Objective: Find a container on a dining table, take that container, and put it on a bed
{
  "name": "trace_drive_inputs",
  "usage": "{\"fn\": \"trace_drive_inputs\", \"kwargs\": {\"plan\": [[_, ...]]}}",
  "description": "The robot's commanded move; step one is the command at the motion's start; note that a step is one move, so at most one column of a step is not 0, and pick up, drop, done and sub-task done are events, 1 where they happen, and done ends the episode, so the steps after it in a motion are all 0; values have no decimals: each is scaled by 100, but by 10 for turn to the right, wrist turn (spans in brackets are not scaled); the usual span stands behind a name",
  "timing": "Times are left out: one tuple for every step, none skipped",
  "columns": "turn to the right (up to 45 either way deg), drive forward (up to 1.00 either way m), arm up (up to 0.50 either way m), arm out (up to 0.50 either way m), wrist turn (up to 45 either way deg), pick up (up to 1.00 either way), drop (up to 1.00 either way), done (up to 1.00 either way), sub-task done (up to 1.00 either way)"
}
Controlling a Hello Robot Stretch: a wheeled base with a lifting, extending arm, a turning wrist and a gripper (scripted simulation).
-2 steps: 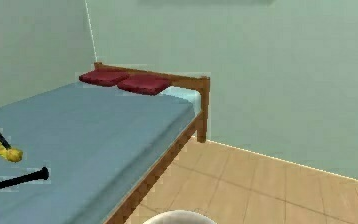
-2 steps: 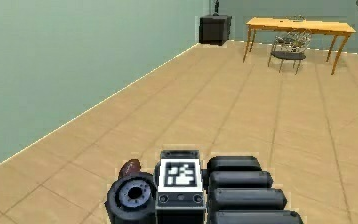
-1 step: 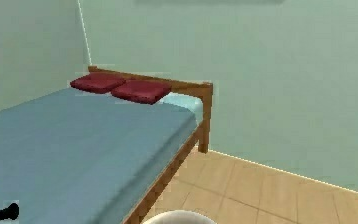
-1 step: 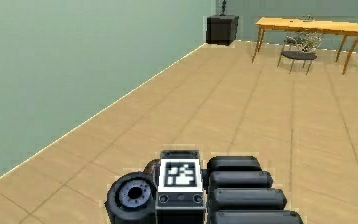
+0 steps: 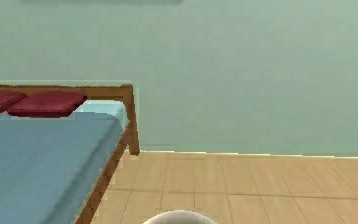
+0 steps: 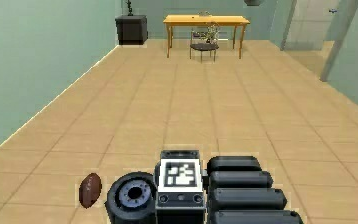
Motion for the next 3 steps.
{"fn": "trace_drive_inputs", "kwargs": {"plan": [[0,80,0,0,0,0,0,0,0],[90,0,0,0,0,0,0,0,0],[-120,0,0,0,0,0,0,0,0]]}}
